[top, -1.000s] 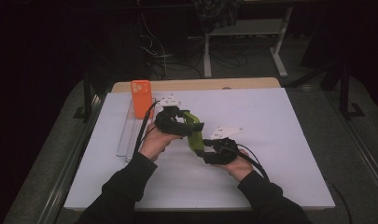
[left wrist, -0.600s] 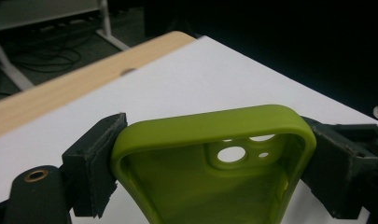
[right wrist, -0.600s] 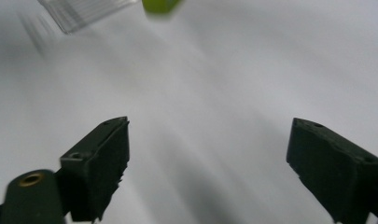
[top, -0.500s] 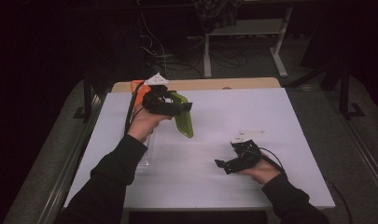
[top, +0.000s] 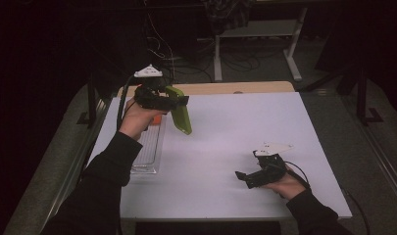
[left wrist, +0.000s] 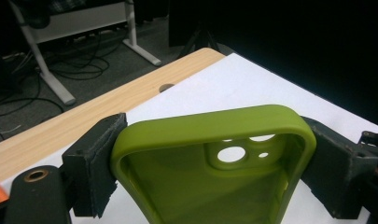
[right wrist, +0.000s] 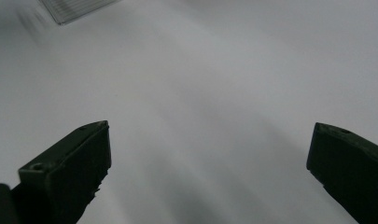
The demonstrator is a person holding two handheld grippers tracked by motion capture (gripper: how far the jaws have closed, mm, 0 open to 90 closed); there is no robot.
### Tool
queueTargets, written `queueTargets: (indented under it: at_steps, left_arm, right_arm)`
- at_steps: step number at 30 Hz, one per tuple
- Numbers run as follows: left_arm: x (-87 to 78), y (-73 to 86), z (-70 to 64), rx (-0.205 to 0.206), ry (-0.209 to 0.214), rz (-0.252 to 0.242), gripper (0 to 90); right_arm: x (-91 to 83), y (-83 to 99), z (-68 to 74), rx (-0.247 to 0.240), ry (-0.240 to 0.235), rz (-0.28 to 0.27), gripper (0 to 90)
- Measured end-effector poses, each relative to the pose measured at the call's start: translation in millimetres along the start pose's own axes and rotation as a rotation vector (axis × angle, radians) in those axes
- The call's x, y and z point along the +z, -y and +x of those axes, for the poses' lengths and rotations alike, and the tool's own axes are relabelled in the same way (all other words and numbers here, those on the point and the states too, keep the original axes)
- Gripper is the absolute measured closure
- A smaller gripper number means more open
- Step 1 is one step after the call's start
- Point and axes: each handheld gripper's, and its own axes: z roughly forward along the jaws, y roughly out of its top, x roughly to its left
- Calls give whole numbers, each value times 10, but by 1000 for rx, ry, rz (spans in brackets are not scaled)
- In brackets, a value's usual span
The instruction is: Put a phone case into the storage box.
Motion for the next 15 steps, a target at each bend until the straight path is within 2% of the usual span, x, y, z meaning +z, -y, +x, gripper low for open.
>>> queueTargets:
  at_steps: [8, 15]
  left_arm:
    - [-137, -5, 153, -13, -36, -9, 149]
    - [-272, -49, 320, -11, -79, -19, 149]
  right_arm:
    - [-60, 141, -26, -21, 17, 11, 0]
    - [-108, 199, -34, -14, 21, 17, 0]
